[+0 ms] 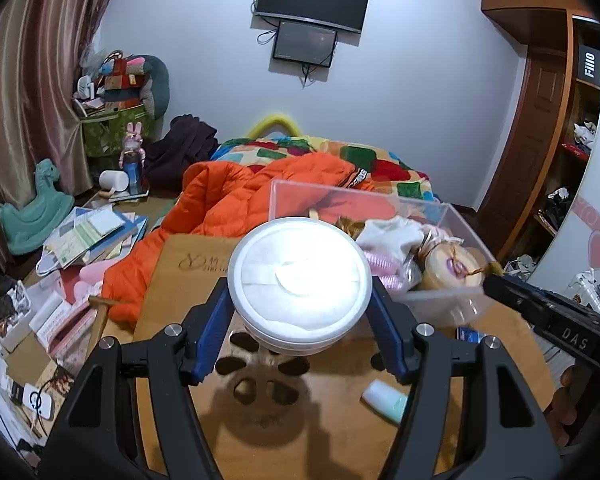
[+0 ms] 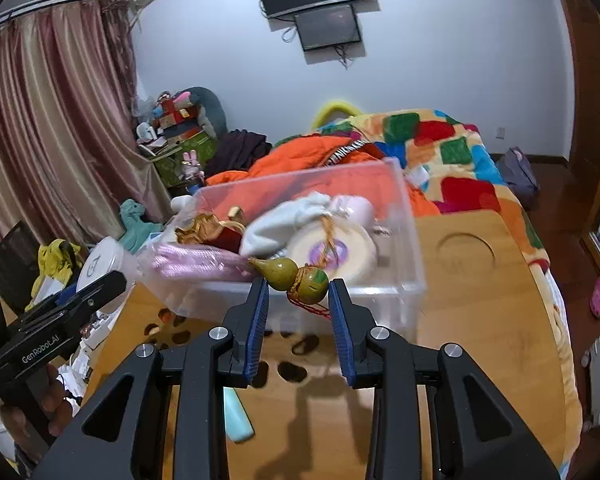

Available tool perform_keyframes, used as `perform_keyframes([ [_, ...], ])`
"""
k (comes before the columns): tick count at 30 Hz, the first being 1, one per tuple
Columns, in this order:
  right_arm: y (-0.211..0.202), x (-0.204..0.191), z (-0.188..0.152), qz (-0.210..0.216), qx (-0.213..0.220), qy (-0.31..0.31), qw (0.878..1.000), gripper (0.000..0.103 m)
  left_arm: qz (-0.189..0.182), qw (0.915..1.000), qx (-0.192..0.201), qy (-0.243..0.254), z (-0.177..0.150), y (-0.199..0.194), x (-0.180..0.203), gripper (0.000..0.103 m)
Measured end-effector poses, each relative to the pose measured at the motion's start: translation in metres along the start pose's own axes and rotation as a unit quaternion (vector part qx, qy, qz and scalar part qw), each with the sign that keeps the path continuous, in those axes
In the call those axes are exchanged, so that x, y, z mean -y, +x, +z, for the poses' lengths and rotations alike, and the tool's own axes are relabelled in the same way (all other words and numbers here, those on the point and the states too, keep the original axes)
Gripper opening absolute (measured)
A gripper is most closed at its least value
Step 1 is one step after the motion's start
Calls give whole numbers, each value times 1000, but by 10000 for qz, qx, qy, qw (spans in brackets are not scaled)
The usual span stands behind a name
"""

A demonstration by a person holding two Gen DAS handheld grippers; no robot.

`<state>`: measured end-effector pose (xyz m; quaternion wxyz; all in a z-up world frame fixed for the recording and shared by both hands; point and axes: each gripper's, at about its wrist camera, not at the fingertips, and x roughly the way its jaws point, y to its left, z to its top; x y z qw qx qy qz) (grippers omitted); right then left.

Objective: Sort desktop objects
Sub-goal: 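Lower container into box with left gripper while right drops beads inside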

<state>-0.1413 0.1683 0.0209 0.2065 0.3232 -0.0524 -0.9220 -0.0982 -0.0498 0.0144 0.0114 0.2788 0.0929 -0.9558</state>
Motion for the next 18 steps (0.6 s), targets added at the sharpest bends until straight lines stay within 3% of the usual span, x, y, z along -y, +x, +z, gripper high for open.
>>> perform_keyframes([
  [18, 56, -8, 22, 162, -318, -177, 9992, 28, -184, 9991, -203, 322, 57, 57, 9, 65],
])
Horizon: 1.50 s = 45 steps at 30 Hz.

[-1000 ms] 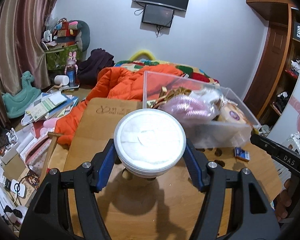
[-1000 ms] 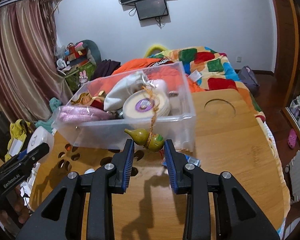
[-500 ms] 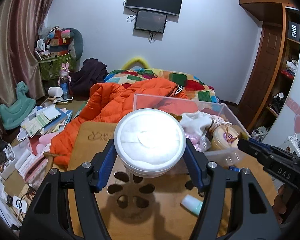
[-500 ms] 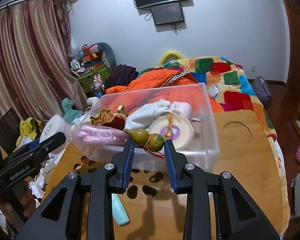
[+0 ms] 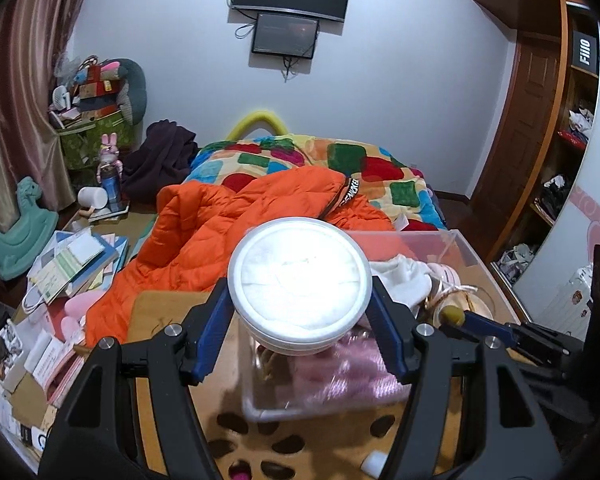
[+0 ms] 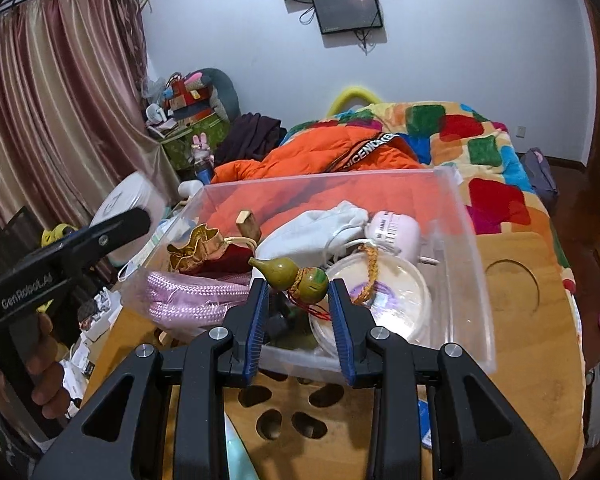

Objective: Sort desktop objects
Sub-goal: 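Lower container into box with left gripper while right drops beads inside, then reach left gripper to mint-green tube while right reaches blue Max card box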

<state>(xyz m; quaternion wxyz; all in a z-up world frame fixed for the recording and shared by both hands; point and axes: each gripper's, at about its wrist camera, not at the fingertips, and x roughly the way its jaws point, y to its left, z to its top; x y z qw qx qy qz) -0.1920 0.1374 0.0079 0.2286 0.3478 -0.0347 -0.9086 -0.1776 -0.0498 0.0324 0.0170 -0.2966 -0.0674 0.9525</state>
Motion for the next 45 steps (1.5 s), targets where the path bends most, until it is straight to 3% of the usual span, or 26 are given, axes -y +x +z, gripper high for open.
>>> perform_keyframes([
  [5, 7, -6, 4, -3, 56, -176, 9998, 28, 87, 9997, -60, 220, 5, 18, 9, 65],
  [15, 7, -16, 2, -144, 61, -509, 9986, 28, -102, 9985, -446, 305, 5, 47, 16, 64],
  [27, -11, -8, -8, -29, 10, -244, 9997, 28, -130, 9986, -230, 448, 6, 15, 26, 65],
  [30, -21, -7, -12, -120, 61, -254, 9996, 34, -143, 9989, -155, 423, 3, 3, 26, 69],
  [35, -42, 2, -20, -311, 232, -148, 9991, 52, -100, 9991, -29, 413, -4, -20, 25, 74],
  [45, -66, 24, -38, -850, 272, 76, 9960, 64, 58, 9995, -41, 317, -39, -47, 19, 87],
])
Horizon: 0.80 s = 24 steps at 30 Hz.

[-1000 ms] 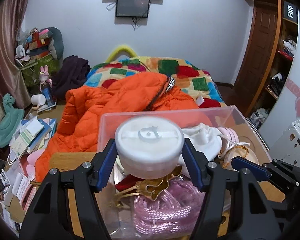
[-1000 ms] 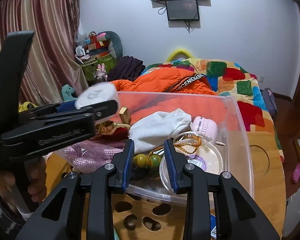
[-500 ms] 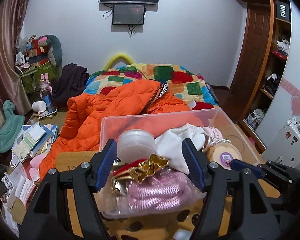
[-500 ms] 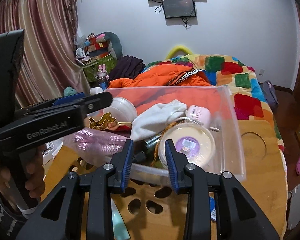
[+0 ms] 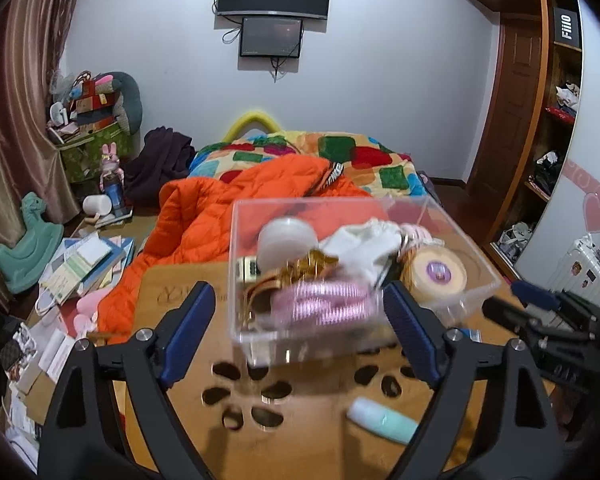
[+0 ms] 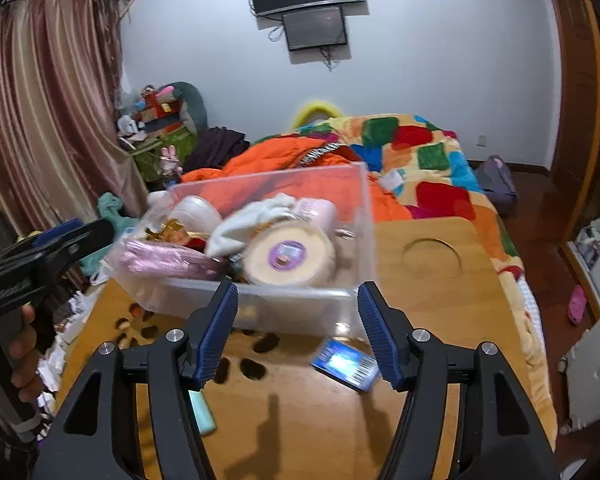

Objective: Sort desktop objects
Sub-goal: 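Reach left gripper to mint-green tube while right reaches blue Max card box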

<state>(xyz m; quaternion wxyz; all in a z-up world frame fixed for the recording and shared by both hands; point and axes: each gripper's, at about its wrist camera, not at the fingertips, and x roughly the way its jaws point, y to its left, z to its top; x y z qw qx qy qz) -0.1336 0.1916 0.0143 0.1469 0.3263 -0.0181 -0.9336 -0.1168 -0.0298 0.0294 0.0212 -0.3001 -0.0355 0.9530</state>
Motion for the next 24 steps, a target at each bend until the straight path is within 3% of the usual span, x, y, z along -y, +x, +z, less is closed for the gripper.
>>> perform_keyframes([
  [2, -2, 4, -4, -120, 30, -23, 9999, 74, -6, 10000, -68, -27, -12, -3, 0, 88],
  [9, 0, 20, -22, -572, -68, -139, 9982, 75, -121, 9995, -278, -39, -48, -5, 2, 92],
  [14, 14, 31, -37, -698, -402, -251, 9964, 76, -145, 9985, -501, 134, -73, 0, 15, 92],
  [24, 35, 27, -50, -337, -775, -385, 9957, 76, -497, 9937, -912, 431, -101, 24, 42, 92],
])
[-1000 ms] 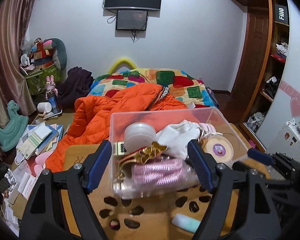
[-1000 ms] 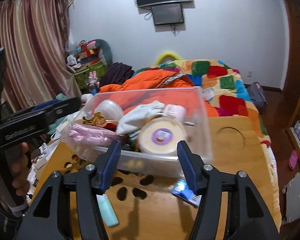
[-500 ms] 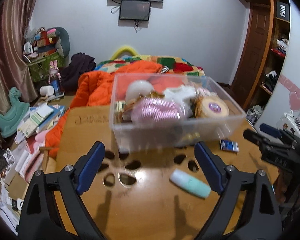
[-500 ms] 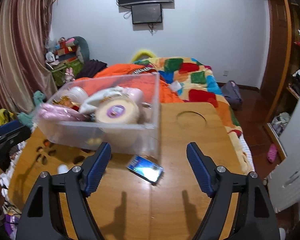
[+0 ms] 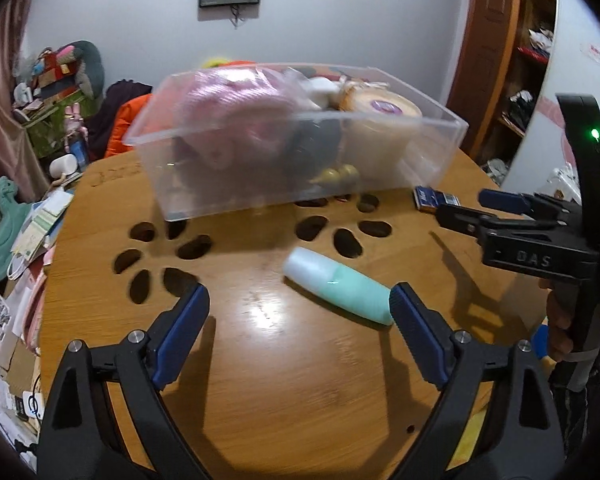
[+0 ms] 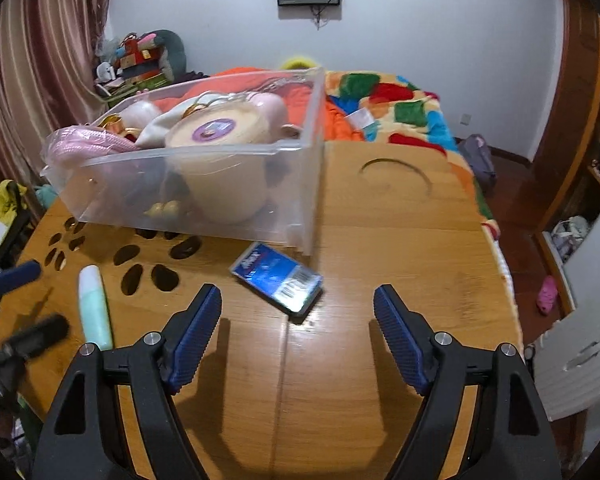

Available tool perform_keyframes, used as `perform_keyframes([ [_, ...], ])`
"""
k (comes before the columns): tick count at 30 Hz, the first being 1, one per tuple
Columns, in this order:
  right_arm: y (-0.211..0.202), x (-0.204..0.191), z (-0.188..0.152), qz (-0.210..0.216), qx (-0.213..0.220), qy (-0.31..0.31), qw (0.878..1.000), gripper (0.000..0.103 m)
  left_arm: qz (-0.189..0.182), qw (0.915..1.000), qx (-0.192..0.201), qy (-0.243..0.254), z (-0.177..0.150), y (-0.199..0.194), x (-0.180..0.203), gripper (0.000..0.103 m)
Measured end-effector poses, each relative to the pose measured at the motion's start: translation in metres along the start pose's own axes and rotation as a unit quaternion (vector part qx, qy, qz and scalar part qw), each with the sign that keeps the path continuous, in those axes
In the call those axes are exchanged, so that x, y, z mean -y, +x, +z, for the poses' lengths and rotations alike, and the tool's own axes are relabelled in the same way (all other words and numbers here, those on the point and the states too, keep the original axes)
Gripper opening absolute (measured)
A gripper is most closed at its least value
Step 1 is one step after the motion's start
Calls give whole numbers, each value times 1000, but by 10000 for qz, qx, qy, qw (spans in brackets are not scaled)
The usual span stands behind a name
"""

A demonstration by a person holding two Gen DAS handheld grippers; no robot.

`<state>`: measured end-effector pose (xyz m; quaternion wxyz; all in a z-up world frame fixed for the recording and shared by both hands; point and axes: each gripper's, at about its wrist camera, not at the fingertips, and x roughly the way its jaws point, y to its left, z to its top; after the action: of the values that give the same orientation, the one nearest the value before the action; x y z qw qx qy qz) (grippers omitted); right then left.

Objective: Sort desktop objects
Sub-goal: 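Reach left gripper to mint-green tube while right reaches blue Max card box, then grasp mint tube with left gripper while right grasps blue card box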

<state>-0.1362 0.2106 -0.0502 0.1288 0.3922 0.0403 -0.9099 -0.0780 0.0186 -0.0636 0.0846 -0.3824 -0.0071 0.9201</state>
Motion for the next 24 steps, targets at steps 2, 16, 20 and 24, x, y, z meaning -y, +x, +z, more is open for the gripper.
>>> perform_keyframes([
  [2, 4, -3, 1, 12, -61, -8, 10000, 76, -62, 9999, -36, 74, 1, 4, 4, 92],
  [16, 21, -17, 4, 3, -199, -30, 9998, 75, 125, 9985, -77, 521, 0, 22, 25, 87],
  [20, 20, -20, 3, 4, -204, -31, 9998, 75, 150, 9987, 34, 492, 0, 21, 24, 72],
  [24, 18, -20, 4, 63, -152, -75, 9998, 64, 145, 9987, 83, 487, -3, 20, 23, 72],
])
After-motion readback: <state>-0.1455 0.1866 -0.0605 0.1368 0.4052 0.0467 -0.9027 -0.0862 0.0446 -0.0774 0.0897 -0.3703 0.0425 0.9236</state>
